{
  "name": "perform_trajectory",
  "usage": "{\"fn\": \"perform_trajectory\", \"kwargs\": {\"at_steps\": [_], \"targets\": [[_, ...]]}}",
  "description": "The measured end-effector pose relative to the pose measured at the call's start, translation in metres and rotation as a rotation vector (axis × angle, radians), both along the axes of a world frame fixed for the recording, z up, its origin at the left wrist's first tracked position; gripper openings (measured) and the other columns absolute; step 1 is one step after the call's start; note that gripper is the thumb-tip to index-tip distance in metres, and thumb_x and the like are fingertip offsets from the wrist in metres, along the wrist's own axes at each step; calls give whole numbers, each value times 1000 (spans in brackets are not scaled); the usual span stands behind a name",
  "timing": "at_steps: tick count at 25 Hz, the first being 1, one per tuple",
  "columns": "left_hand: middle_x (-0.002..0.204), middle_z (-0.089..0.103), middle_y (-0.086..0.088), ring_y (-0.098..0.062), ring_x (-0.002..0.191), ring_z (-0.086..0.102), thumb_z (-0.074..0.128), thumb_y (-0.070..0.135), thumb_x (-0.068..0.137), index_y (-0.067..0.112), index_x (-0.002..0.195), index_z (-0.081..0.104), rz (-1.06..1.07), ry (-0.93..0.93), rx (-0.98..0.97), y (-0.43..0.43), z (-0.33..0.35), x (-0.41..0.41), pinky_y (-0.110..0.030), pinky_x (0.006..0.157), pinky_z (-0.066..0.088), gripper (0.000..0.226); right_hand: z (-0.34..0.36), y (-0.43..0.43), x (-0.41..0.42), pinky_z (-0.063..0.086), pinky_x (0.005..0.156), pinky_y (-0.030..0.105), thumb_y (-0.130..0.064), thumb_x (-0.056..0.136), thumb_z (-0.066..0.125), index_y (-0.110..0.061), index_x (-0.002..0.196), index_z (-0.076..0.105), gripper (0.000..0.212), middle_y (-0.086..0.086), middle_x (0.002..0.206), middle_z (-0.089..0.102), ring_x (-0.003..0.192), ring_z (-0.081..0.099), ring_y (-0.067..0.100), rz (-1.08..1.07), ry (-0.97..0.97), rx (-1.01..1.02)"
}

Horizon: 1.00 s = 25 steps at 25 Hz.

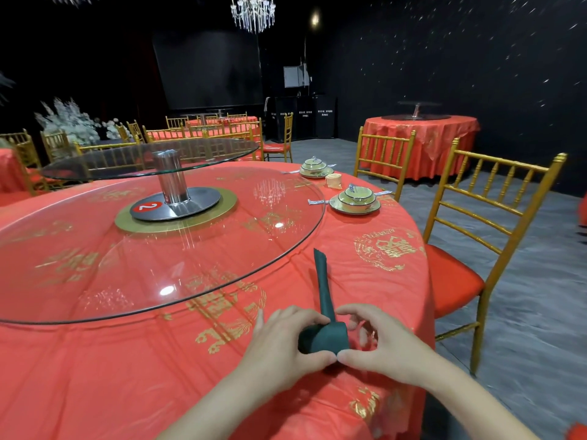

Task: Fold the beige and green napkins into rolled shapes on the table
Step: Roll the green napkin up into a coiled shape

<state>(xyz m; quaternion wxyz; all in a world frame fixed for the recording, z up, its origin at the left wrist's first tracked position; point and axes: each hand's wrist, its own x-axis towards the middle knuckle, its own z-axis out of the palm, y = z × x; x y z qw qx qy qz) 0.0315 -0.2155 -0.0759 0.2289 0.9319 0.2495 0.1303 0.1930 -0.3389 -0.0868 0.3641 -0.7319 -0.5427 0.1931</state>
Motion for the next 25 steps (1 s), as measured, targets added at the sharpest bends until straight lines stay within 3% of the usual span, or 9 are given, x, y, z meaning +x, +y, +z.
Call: {"fn": "perform_trajectory", "kwargs": {"at_steps": [4,10,14,17,21,25], "targets": [[112,46,24,-2,113,39,61,65,70,50,118,52,-36,21,-40,17,0,7,-52,110,15,51,-7,-4,-4,41,74,11,-41,71,75,-52,101,54,38,-18,100,48,84,52,7,-8,-133,131],[109,39,34,11,111,33,49,66,73,51,118,45,-107,-214,136,12,-20,5,-46,112,2,48,-5,13,10,42,73,11,-33,76,74,-43,99,61,28,-7,98,52,76,52,3,-24,-23,100],[109,38,36,16,110,29,49,61,72,47,116,51,-99,-222,123,10,-20,13,-41,113,-2,46,-3,19,18,47,74,18,-32,78,72,-47,97,59,27,-3,98,54,75,55,8,-30,41,99],[111,45,33,11,111,36,57,53,72,49,110,54,-77,-205,19,18,-15,22,-43,114,5,38,-4,16,18,43,72,14,-38,74,74,-55,102,50,40,-11,100,51,81,51,3,-15,-15,60],[105,53,25,1,106,48,55,62,64,63,94,50,-98,-153,-88,34,-10,33,-45,104,32,31,-6,22,23,42,72,14,-39,73,73,-54,102,48,41,-11,99,49,80,49,2,-2,-69,55],[109,48,24,1,107,44,48,65,64,47,105,60,-39,-184,-14,42,-7,37,-40,101,35,46,-1,41,34,43,70,12,-32,73,75,-47,95,57,33,-6,98,52,67,48,0,-9,-36,61]]}}
